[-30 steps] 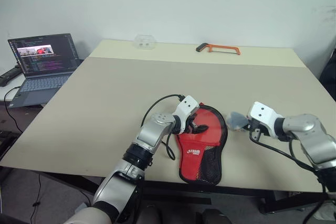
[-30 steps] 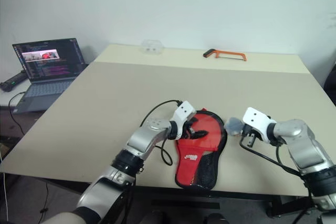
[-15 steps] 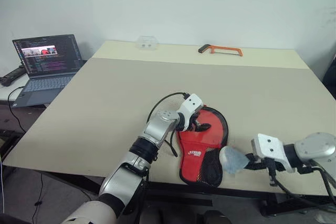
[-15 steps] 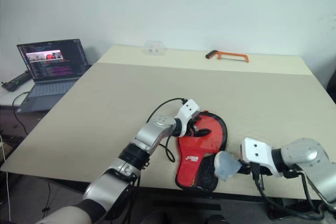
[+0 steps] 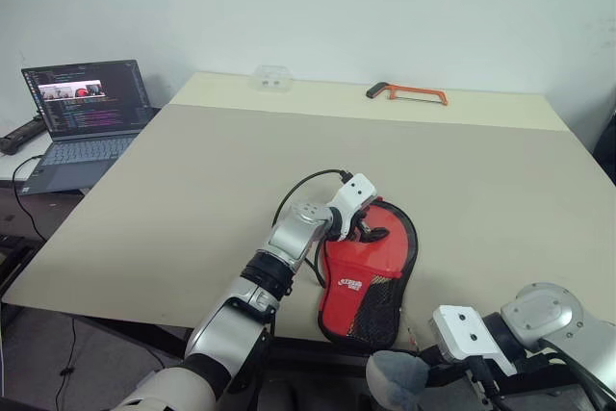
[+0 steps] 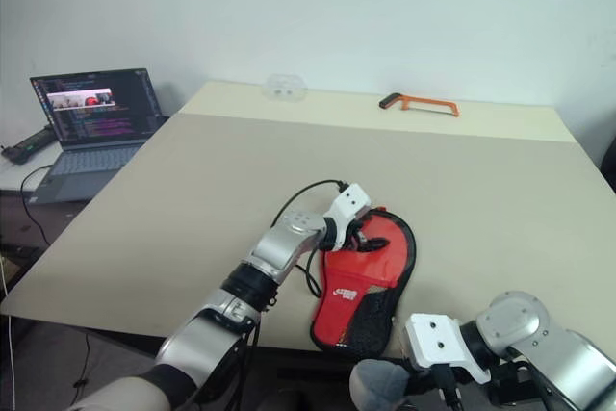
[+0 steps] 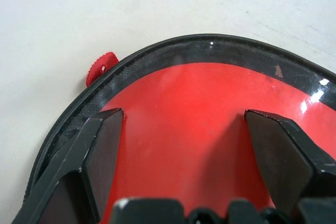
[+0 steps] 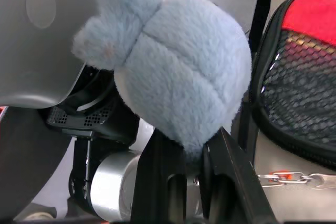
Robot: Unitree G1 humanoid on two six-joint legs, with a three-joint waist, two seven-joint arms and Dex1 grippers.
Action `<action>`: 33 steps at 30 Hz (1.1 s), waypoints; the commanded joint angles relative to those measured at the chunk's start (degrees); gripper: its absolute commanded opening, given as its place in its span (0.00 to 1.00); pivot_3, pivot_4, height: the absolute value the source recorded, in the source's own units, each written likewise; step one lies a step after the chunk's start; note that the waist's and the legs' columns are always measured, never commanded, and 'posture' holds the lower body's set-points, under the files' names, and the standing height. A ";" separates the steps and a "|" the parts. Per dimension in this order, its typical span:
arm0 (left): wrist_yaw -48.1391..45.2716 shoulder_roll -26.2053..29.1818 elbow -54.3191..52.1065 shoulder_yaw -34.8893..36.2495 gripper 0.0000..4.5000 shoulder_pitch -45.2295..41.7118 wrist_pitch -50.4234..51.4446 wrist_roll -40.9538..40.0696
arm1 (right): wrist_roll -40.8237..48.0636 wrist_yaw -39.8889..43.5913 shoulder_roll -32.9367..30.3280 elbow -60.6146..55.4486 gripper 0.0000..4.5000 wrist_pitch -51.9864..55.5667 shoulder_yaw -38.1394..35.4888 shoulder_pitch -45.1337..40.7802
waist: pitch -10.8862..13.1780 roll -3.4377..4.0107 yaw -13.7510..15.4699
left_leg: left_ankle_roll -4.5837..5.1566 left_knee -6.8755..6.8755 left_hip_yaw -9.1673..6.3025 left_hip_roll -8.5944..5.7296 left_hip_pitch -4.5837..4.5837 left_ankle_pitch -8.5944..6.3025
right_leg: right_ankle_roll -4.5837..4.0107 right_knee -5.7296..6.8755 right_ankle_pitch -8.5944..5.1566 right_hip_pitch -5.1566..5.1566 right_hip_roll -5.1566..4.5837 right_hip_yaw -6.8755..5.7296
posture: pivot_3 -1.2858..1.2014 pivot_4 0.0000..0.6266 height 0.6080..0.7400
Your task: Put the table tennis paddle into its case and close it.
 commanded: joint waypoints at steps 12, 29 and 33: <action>0.26 0.99 6.61 -2.71 0.89 4.27 4.51 2.95 | 6.46 5.87 -1.78 -10.86 0.00 -0.35 6.06 4.41 | -0.11 -0.08 0.01 | 0.00 -0.03 -0.18 0.00 0.01 -0.02 | -0.04 -0.08 -0.02 0.20 0.01 -0.18 | 0.52 0.24 1.00; -2.67 1.31 2.69 0.30 0.89 4.25 -0.49 -0.18 | 15.87 0.32 4.55 12.37 0.00 4.39 -11.16 -2.32 | -0.14 -0.10 -0.14 | -0.03 -0.01 -0.75 0.04 0.17 -0.04 | -0.32 -0.02 -0.12 0.50 0.01 -0.83 | 0.52 0.24 1.00; -8.95 2.54 -7.12 2.43 0.89 6.96 -1.17 -5.34 | 18.02 1.47 4.68 16.78 0.29 6.98 -12.86 -2.62 | -0.07 0.06 -0.09 | -0.03 -0.10 -0.72 0.04 -0.19 -0.04 | -0.42 0.00 -0.16 0.52 0.03 -0.87 | 0.52 0.24 1.00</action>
